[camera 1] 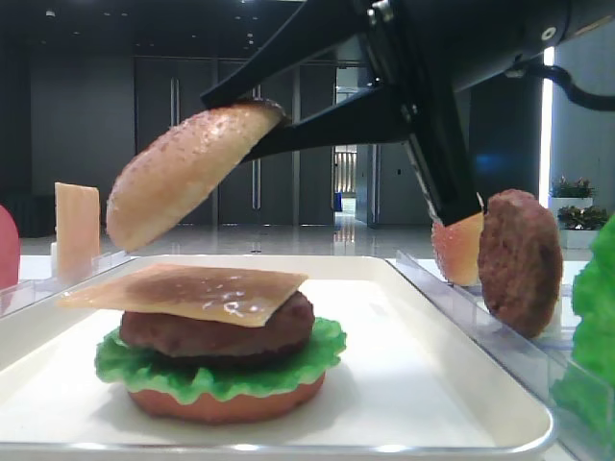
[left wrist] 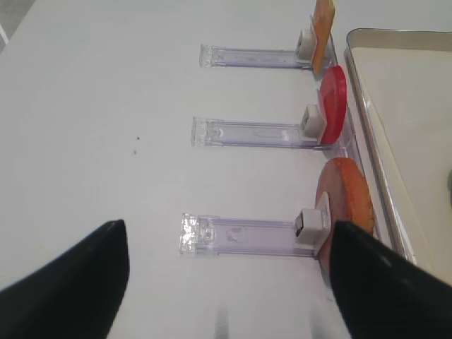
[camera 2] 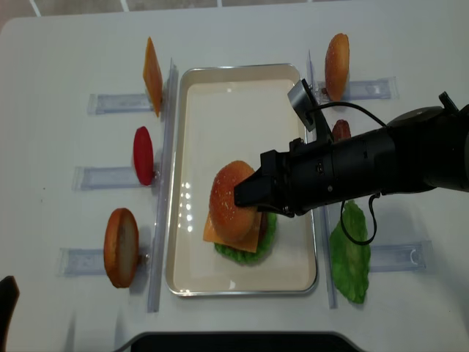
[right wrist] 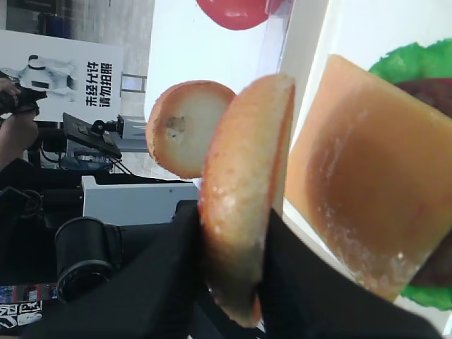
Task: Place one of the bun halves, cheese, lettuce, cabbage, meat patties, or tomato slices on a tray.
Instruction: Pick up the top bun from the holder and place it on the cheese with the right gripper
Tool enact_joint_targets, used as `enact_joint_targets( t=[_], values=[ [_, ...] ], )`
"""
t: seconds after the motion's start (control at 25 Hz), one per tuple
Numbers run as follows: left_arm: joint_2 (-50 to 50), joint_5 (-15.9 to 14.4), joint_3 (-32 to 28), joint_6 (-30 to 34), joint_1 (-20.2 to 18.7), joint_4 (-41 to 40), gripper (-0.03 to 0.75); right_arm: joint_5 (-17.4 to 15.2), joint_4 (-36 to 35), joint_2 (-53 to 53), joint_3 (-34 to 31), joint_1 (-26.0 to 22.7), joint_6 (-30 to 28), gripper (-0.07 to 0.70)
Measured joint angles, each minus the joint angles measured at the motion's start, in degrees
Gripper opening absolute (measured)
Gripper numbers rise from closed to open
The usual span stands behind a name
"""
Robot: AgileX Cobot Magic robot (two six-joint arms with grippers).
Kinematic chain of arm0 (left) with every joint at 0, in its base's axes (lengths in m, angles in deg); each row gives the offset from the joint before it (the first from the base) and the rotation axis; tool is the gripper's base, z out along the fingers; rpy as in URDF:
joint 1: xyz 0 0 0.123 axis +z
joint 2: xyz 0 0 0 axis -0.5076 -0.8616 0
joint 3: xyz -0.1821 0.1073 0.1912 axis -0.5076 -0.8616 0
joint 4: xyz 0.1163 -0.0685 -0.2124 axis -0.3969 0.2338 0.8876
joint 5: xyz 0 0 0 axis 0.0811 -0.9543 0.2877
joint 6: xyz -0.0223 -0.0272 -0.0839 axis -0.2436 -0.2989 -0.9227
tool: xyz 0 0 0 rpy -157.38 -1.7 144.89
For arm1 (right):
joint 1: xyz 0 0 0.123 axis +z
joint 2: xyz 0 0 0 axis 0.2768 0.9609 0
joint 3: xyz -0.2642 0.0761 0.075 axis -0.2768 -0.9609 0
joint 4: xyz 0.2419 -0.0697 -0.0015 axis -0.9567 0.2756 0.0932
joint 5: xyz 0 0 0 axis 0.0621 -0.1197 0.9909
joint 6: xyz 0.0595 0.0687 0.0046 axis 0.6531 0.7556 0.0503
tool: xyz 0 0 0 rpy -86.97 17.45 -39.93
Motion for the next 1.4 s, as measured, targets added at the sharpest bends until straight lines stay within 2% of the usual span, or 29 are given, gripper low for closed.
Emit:
enact_joint_targets(
  t=[0.36, 1.4],
  values=[
    [0.0, 0.0, 0.0, 0.0, 0.0, 0.0, 0.692, -2.77, -0.47, 2.39, 0.0, 0.0, -1.04, 0.182],
    [0.0, -0.04, 0.0, 0.0, 0.0, 0.0, 0.692, -3.06, -1.13, 2.86, -0.06, -1.81, -2.84, 0.182]
  ],
)
